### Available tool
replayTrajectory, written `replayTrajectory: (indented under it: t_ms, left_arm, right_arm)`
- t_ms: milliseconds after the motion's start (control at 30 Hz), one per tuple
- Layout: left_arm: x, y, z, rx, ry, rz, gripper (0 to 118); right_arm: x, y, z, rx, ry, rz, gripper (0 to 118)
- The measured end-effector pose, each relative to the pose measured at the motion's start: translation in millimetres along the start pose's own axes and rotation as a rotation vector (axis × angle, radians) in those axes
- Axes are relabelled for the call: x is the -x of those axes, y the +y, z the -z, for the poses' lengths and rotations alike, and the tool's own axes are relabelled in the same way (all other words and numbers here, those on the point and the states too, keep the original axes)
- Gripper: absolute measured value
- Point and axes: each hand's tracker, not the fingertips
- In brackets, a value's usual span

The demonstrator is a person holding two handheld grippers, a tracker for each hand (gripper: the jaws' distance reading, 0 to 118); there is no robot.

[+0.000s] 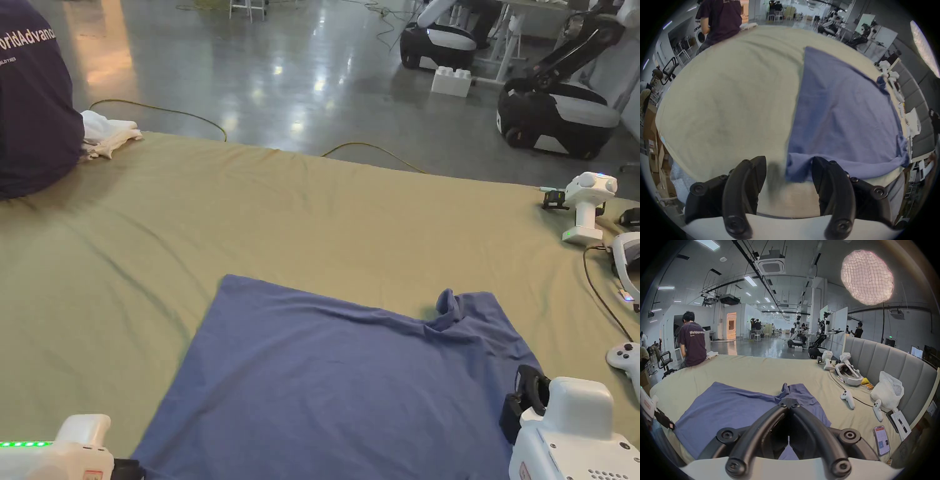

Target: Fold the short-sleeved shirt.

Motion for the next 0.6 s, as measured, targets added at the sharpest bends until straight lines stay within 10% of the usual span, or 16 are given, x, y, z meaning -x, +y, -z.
replayTrajectory:
  t_ms: [167,333,467,600]
  left_arm:
    - [-17,-11,2,-0.052,0.074,0.042,61]
    - [-28,-12,-2,-0.045,0.03,0.093,14]
    - [-24,-12,-8,-0.04,-0.012,0.093,9]
    - [-18,-14,-15,-0.049,-0.023,0.093,9]
  right_arm:
    - [-3,-6,-2,0.036,0.0,-0.01,0]
    - [-14,-14,-3,0.079,-0.012,-0.019,0]
    - [-30,-20,-2,0.204,-0.053,-0.067,1]
    - [-62,-35,-1,0.424,-0.036,-0.059,65]
